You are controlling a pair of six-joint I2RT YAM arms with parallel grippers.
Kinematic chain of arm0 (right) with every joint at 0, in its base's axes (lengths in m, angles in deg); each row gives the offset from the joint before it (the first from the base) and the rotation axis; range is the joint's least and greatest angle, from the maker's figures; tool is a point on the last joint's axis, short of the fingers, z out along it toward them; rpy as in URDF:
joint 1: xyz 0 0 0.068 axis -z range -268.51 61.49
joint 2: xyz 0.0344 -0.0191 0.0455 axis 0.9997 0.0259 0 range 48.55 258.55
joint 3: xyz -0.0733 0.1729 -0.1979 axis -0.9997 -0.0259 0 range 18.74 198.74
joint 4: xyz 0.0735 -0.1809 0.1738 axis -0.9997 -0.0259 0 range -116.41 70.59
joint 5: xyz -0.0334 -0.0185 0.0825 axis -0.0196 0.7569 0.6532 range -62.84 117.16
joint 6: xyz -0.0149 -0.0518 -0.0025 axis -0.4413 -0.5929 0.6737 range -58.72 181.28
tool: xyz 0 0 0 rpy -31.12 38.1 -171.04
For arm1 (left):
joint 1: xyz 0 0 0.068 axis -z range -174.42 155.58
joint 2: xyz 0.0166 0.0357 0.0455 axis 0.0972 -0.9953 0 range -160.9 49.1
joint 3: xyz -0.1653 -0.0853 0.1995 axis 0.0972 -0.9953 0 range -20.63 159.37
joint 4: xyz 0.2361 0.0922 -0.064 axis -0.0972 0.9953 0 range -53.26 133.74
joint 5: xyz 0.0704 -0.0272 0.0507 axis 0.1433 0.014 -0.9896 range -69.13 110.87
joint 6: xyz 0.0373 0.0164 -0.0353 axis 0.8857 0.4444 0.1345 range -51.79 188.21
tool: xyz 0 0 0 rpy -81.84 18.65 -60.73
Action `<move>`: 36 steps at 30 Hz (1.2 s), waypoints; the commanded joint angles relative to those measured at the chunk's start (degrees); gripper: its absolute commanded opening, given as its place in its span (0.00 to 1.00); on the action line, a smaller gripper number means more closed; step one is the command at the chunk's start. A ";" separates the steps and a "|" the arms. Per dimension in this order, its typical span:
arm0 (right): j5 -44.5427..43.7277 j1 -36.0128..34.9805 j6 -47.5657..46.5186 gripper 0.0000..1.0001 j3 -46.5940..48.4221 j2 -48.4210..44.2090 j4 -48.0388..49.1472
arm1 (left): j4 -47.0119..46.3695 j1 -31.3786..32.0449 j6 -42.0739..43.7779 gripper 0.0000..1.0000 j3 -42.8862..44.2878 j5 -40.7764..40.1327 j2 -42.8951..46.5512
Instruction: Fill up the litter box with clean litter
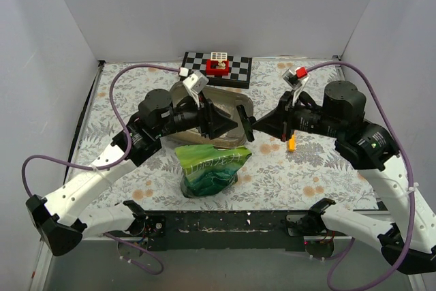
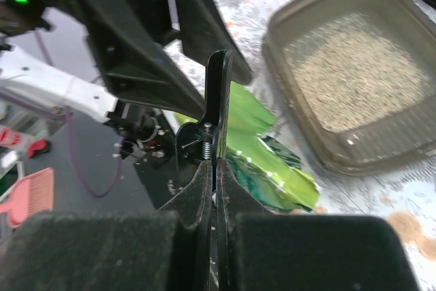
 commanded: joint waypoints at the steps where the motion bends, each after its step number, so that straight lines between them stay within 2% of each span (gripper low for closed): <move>1: 10.01 -0.19 3.45 0.01 3.00 -1.32 6.92 | -11.85 -1.46 -9.39 0.47 -1.39 10.24 1.61; 6: 12.83 -0.19 6.35 0.01 3.09 -2.73 9.65 | -25.91 -3.57 -15.10 0.47 -6.05 15.96 3.55; 18: 16.35 -0.19 9.52 0.01 0.81 -4.49 15.63 | -46.84 -9.99 -30.84 0.45 -12.47 23.70 3.03; 25: 16.97 -0.19 10.92 0.01 -1.48 -3.44 18.88 | -54.67 -10.52 -35.94 0.45 -13.70 24.31 1.44; 36: 18.37 -0.19 13.21 0.01 -4.29 -1.24 24.68 | -57.31 -10.61 -37.61 0.45 -13.17 24.76 -0.14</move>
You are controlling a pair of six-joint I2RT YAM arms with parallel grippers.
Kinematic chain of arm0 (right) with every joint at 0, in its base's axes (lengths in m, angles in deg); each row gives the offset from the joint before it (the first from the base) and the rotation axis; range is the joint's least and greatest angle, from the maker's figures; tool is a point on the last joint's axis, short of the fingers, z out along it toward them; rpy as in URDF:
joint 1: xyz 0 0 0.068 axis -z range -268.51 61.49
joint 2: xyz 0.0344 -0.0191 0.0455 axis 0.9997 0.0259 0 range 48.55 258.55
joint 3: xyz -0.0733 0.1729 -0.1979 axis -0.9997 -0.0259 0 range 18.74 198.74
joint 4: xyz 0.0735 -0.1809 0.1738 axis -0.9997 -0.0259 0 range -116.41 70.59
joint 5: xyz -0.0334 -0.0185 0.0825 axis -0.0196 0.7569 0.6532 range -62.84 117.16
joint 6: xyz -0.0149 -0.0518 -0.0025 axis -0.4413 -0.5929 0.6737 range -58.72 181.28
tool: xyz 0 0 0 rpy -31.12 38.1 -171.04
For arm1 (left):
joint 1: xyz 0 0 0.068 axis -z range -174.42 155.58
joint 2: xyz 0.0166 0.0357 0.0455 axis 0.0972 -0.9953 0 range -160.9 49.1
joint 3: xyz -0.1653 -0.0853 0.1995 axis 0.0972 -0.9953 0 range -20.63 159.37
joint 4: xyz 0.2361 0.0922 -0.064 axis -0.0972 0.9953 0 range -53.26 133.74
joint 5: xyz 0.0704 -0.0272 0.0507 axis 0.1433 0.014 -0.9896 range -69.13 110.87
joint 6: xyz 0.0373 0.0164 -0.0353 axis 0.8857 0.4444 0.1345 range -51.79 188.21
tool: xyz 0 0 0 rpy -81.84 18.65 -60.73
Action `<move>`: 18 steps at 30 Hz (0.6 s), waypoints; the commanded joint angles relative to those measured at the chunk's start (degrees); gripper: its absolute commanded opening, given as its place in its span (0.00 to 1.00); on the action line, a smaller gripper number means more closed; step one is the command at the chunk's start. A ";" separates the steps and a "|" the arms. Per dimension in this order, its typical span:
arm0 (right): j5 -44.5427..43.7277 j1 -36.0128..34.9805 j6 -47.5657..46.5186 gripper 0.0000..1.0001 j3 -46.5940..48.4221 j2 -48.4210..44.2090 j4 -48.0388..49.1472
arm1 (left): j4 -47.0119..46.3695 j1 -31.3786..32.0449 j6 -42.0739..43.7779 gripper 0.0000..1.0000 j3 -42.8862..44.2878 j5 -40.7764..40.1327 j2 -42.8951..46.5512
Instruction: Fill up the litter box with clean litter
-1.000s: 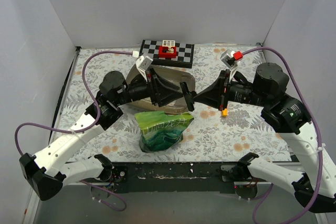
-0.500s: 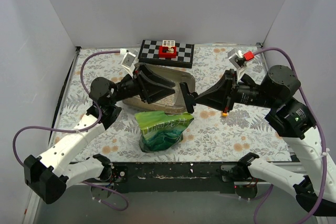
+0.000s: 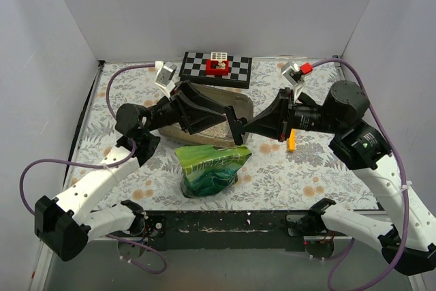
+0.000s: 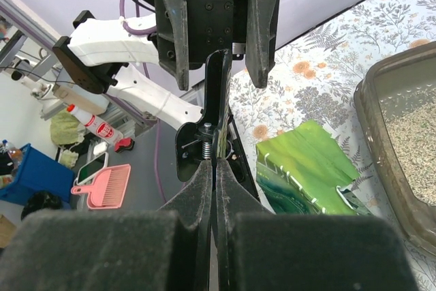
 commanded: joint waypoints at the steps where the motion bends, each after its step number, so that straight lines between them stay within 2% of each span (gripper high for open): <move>1: 1.50 -0.19 1.36 0.01 -0.23 0.32 5.89 | -2.78 -0.40 -1.00 0.45 0.25 0.69 -0.40; 5: 1.50 -0.19 1.45 0.01 -0.49 0.76 6.41 | -3.22 -0.40 -1.09 0.43 0.34 0.87 -0.75; 6: 1.50 -0.19 1.45 0.01 -0.67 0.76 6.76 | -3.22 -0.40 -1.09 0.35 0.34 0.87 -0.84; 8: 1.76 -0.19 1.71 0.01 -1.10 0.76 7.29 | -3.92 -0.40 -1.44 0.26 0.42 1.30 -1.37; 15: 2.38 -0.19 1.72 0.01 -3.39 0.32 8.17 | -6.03 -0.49 -2.50 0.15 0.34 1.57 -1.99; 18: 2.29 -0.19 1.63 0.01 -4.18 0.40 8.09 | -7.96 -0.49 -3.72 0.08 0.25 1.92 -2.51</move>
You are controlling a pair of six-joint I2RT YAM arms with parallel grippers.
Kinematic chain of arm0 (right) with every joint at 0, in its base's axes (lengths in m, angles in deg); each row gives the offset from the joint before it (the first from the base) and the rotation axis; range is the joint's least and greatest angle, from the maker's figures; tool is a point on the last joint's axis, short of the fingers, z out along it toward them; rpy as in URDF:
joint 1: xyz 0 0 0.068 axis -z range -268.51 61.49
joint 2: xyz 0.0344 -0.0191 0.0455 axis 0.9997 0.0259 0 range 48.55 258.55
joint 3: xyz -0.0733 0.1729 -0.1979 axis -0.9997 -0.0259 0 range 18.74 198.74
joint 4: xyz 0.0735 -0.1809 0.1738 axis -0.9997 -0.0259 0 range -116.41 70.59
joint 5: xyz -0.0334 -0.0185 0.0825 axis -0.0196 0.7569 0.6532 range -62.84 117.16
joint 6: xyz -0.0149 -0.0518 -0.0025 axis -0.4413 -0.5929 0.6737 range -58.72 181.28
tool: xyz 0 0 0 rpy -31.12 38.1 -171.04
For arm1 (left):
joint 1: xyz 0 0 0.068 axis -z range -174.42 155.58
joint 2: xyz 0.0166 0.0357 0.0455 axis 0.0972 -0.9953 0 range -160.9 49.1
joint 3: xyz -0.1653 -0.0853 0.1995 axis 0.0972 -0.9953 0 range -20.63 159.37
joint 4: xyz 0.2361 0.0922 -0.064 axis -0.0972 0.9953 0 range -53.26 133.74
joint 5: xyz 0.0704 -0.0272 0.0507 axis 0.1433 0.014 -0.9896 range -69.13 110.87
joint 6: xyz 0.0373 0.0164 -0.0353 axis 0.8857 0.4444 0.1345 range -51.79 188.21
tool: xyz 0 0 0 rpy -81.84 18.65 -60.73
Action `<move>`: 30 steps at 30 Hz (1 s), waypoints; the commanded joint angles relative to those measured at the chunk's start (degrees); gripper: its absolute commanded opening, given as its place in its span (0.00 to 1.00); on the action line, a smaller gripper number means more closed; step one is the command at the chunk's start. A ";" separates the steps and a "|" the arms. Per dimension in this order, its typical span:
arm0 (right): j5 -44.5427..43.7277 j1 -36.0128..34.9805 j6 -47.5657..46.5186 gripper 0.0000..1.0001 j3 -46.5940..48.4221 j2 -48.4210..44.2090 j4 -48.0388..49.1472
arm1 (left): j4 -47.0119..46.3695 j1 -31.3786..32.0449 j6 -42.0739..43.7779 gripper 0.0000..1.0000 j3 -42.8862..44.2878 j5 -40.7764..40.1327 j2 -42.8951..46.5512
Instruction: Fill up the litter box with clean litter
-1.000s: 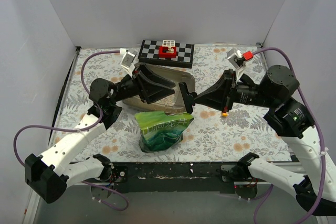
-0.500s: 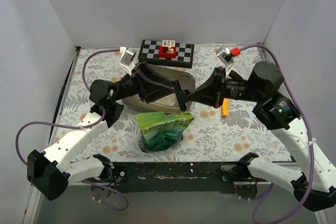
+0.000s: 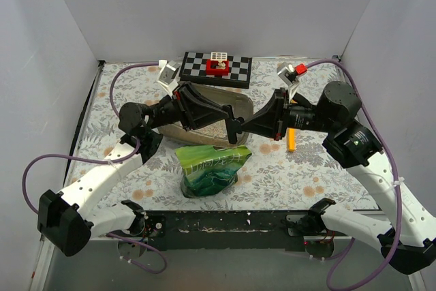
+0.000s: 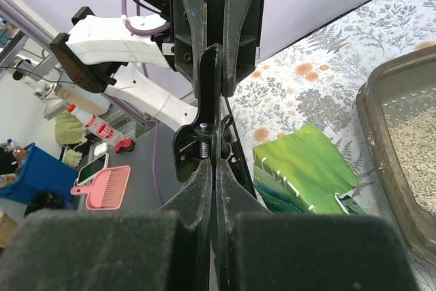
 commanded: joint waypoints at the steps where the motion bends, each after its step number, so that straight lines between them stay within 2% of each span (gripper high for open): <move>1: 1.02 -0.10 0.08 0.01 -0.86 -0.60 2.45 | -4.60 -0.36 -1.54 0.04 0.25 0.35 -0.07; 2: 0.67 -0.19 -0.10 0.01 -0.86 -0.51 2.01 | -4.69 -0.36 -1.63 0.00 0.33 0.44 -0.15; 5: -0.12 -0.19 -0.71 0.01 -0.51 -0.42 0.78 | -4.52 -0.44 -1.55 0.00 0.42 0.61 0.19; 6: -0.90 -0.19 -1.15 0.05 -0.16 -0.42 -0.10 | -4.09 -0.44 -1.20 0.00 0.51 0.44 0.37; 9: -4.42 -0.19 -3.87 0.32 2.91 -0.60 -6.06 | 0.38 -0.53 1.61 0.00 1.65 0.26 1.51; 11: -6.96 -0.19 -6.24 0.41 4.67 -1.82 -9.84 | 5.73 -0.53 5.03 0.00 2.88 -0.17 2.30; 14: -7.59 -0.19 -9.32 0.50 6.17 -3.67 -12.93 | 11.46 -0.53 7.42 0.00 4.11 -0.70 3.44; 17: -7.33 -0.19 -13.10 0.54 8.62 -3.77 -18.63 | 16.03 -0.62 9.96 0.00 4.20 -2.28 4.85; 20: -5.58 -0.19 -13.81 0.56 9.42 -3.15 -19.53 | 19.29 -0.53 11.72 0.00 4.55 -2.73 5.56; 25: -3.55 -0.19 -11.79 0.61 8.46 -1.57 -14.97 | 17.11 -0.53 9.19 0.00 3.59 -1.94 5.21; 30: -1.70 -0.19 -9.33 0.62 7.05 0.63 -9.43 | 15.25 -0.53 6.89 0.00 2.18 -2.29 5.21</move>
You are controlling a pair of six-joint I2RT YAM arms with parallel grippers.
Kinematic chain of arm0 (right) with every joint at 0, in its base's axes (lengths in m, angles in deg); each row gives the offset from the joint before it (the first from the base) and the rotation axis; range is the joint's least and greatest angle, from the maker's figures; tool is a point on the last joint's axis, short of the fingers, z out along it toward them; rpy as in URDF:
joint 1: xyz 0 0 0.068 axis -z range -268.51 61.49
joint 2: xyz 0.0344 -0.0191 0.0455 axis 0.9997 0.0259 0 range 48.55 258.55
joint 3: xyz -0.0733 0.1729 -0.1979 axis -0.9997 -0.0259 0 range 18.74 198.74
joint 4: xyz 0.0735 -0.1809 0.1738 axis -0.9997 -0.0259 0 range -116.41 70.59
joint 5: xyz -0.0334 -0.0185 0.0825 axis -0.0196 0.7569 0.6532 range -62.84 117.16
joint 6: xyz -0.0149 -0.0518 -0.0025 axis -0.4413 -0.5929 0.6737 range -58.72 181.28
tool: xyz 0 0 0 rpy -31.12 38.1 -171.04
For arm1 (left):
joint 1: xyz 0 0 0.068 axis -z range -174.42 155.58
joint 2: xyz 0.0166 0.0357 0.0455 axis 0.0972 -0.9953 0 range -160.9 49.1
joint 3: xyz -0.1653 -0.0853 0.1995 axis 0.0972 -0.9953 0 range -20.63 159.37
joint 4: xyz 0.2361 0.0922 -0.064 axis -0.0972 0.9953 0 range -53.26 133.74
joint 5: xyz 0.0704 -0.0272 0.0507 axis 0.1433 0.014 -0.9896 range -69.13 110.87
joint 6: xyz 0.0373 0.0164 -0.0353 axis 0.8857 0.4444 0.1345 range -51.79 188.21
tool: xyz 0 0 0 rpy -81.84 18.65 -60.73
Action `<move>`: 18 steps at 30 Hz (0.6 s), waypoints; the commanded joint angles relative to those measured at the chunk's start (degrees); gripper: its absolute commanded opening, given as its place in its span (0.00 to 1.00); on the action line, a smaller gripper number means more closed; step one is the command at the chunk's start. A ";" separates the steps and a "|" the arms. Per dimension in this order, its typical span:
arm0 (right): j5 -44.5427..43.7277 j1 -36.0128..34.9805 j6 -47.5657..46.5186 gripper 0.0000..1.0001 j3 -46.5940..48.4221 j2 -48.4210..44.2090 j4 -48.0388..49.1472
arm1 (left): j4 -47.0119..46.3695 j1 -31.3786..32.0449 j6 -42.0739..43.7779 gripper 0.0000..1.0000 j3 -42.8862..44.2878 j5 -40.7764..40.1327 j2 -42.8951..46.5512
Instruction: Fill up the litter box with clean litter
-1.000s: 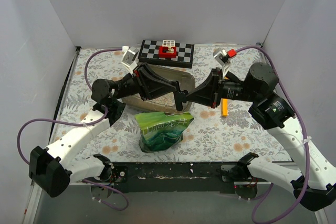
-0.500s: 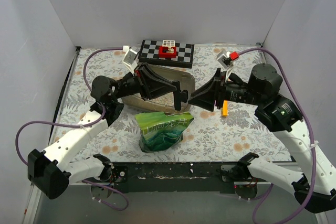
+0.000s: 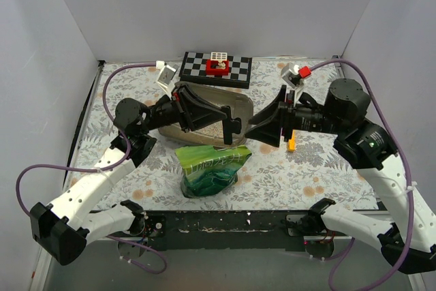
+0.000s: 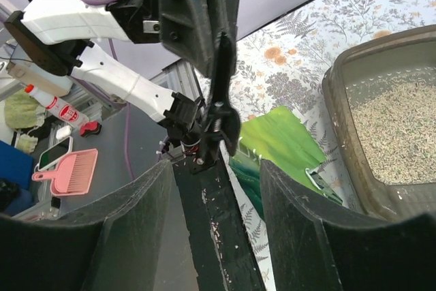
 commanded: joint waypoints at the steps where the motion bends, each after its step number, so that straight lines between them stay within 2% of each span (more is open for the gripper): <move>1: 2.43 -0.17 1.90 0.62 -0.67 2.14 6.62 | -1.46 -0.29 -1.52 0.00 -0.29 -0.93 0.53; 18: 4.19 -0.17 5.07 0.63 -4.18 3.90 14.09 | -2.78 -0.29 -3.19 0.00 -1.25 -1.90 -1.05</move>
